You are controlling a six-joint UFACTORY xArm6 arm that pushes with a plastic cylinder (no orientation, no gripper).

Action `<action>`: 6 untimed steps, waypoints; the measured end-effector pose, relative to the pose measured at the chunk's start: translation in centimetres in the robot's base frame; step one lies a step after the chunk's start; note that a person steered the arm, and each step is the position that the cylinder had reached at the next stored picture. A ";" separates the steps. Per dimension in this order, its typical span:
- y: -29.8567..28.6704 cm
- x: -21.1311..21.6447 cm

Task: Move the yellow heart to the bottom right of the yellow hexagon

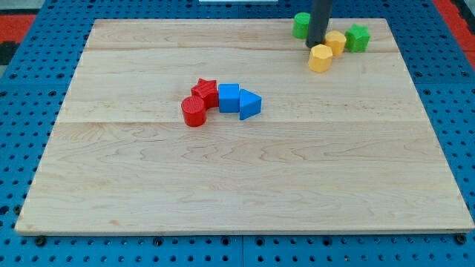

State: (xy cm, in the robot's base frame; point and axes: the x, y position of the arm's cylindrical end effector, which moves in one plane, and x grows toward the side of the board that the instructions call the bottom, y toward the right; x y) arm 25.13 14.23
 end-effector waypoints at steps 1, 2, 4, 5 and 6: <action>0.0 -2.1; 0.4 -2.3; 3.8 -1.0; 3.8 2.7; 3.4 5.6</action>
